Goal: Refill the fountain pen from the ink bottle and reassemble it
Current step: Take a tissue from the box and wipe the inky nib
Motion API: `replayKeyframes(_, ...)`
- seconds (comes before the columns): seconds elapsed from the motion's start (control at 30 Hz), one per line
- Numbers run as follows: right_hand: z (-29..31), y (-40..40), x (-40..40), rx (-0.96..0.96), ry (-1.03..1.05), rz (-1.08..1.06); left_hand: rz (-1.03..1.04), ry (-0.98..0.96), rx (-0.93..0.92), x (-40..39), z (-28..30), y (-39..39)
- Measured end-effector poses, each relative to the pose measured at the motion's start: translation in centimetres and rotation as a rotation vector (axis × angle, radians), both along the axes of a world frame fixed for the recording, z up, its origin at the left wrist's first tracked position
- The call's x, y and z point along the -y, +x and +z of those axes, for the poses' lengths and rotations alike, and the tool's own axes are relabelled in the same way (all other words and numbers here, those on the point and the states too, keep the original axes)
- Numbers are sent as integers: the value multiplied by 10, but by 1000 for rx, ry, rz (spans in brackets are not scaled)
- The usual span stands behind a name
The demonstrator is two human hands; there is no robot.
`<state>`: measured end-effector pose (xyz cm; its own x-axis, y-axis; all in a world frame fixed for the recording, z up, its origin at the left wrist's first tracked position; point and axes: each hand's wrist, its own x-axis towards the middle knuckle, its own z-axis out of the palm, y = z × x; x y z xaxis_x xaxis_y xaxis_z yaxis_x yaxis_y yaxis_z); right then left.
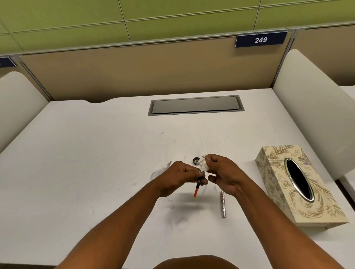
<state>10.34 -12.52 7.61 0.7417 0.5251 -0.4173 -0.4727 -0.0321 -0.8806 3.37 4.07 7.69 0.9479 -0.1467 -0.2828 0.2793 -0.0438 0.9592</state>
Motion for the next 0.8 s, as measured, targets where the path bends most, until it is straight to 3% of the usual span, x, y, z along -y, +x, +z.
replayKeyframes(0.3,2,2,-3,-126,76,-263,41,-97,-92,-4,3,-3)
replayKeyframes(0.43,4,6,5,-1,-43,-340,177,-292,-168,-5,2,-5)
replayKeyframes(0.57,8,5,3,172,-170,-264,223,-472,-259,-5,6,-3)
replayKeyframes(0.8,11,11,-3,372,-256,-140,202,-465,-346,-7,5,-8)
